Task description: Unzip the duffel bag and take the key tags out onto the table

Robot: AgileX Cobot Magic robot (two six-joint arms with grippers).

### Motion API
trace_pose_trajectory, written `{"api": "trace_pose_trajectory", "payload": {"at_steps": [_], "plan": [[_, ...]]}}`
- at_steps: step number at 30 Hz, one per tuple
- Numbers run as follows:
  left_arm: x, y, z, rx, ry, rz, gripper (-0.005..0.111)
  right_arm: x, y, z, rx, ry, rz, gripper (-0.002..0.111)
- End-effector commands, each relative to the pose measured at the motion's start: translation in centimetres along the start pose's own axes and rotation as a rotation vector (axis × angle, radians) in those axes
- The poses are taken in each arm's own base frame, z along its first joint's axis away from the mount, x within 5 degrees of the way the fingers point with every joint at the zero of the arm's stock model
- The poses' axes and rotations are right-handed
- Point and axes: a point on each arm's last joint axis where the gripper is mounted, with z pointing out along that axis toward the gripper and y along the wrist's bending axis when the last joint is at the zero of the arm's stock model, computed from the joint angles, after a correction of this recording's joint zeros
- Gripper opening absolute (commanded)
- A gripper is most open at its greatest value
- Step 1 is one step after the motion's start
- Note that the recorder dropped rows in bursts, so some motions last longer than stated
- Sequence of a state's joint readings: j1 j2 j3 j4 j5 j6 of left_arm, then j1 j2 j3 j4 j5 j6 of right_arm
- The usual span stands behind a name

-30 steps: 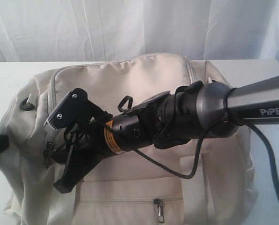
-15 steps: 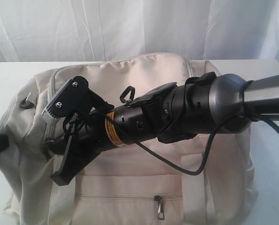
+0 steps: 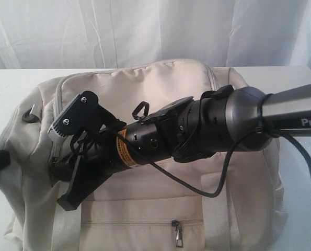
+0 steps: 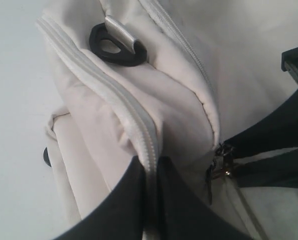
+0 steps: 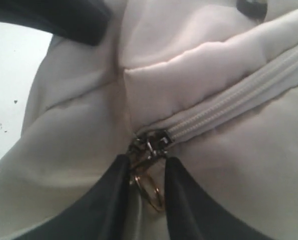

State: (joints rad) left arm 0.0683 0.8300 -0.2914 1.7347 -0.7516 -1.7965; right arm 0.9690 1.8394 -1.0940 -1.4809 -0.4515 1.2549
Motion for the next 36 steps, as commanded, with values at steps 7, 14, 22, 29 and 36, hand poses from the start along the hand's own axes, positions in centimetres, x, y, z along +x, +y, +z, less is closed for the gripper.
{"api": "trace_pose_trajectory", "payload": {"at_steps": [7,14,22,29,36], "plan": [[0.2,-0.1,0.0,0.008,0.008,0.004,0.005,0.0,-1.1,-0.1,0.111,0.021,0.012,0.031],[0.2,-0.1,0.0,0.008,0.008,0.004,0.005,-2.0,-1.6,-0.3,0.134,-0.031,-0.011,0.031],[0.2,-0.1,0.0,0.008,0.008,0.004,0.005,-1.6,-1.4,0.0,0.093,0.031,-0.145,0.031],[0.2,-0.1,0.0,0.008,0.008,0.004,0.005,-0.7,-0.9,0.1,0.053,0.073,-0.100,0.031],[0.2,-0.1,0.0,0.008,0.008,0.004,0.005,0.9,0.0,0.1,-0.025,0.108,-0.063,0.031]]}}
